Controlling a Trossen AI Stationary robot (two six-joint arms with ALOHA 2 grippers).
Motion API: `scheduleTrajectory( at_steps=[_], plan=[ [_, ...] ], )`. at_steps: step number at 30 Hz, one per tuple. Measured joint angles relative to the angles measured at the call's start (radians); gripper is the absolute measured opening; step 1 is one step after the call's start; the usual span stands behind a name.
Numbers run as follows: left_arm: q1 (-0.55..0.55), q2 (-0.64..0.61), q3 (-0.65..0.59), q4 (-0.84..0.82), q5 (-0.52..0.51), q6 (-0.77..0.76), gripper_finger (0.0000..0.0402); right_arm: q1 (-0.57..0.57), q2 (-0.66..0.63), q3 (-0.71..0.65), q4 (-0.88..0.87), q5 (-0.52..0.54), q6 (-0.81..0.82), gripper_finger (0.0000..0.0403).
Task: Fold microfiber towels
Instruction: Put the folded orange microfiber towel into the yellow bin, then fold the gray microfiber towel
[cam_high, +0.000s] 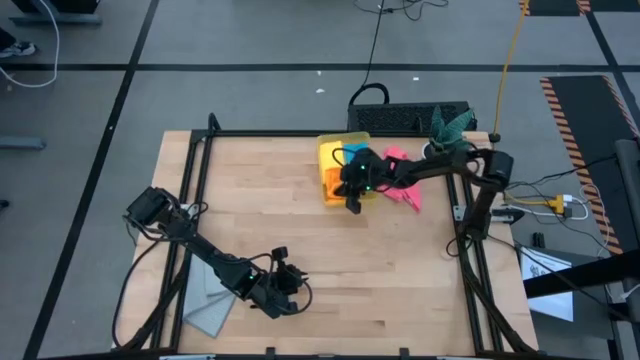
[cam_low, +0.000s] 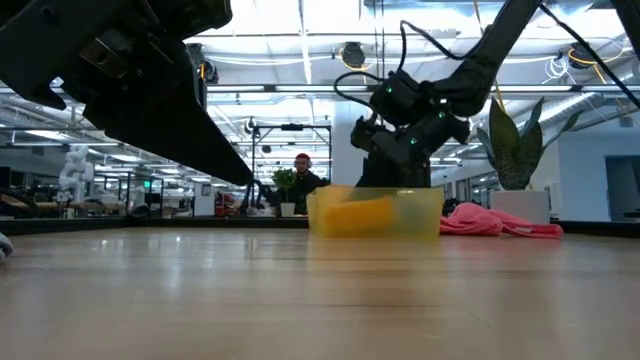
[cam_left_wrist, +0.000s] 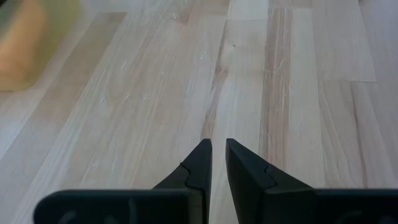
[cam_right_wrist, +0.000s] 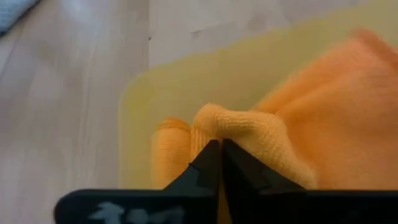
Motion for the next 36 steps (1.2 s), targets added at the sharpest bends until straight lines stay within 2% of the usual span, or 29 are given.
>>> scheduleTrajectory(
  at_steps=[5,12,16,19,22,25,28,30,33,36],
  plan=[
    [0.000,0.000,0.000,0.000,0.000,0.000,0.0051,-0.008,0.008,0.000,0.023,-0.026,-0.002,0.0017],
    [0.000,0.000,0.000,-0.001,0.000,0.000,0.0051,-0.005,-0.109,0.000,0.046,-0.019,0.001,0.0017],
    [0.000,0.000,0.000,-0.002,0.000,0.000,0.0051,-0.012,-0.100,0.000,0.056,0.114,0.034,0.0017],
    [0.000,0.000,0.000,-0.007,0.000,0.000,0.0051,-0.028,-0.045,-0.001,0.057,0.192,0.044,0.0010],
    [-0.002,-0.005,0.001,-0.045,0.025,-0.023,0.0051,-0.030,0.006,-0.001,0.093,0.196,0.040,0.0002],
    [-0.029,-0.062,0.011,-0.165,0.088,-0.081,0.0051,-0.020,0.007,-0.001,0.098,0.211,-0.016,0.0002],
    [-0.081,-0.132,0.019,-0.288,0.104,-0.159,0.0051,0.002,-0.053,-0.003,0.089,0.295,-0.032,0.0003],
    [-0.119,-0.160,0.017,-0.338,0.118,-0.203,0.0051,0.030,-0.111,-0.004,0.088,0.406,-0.023,0.0003],
    [-0.189,-0.206,0.017,-0.438,0.136,-0.327,0.0051,0.097,-0.189,-0.028,0.082,0.594,-0.026,0.0001],
    [-0.255,-0.213,0.019,-0.522,0.172,-0.465,0.0051,0.198,-0.267,-0.079,0.095,0.684,-0.020,0.0001]
  ],
)
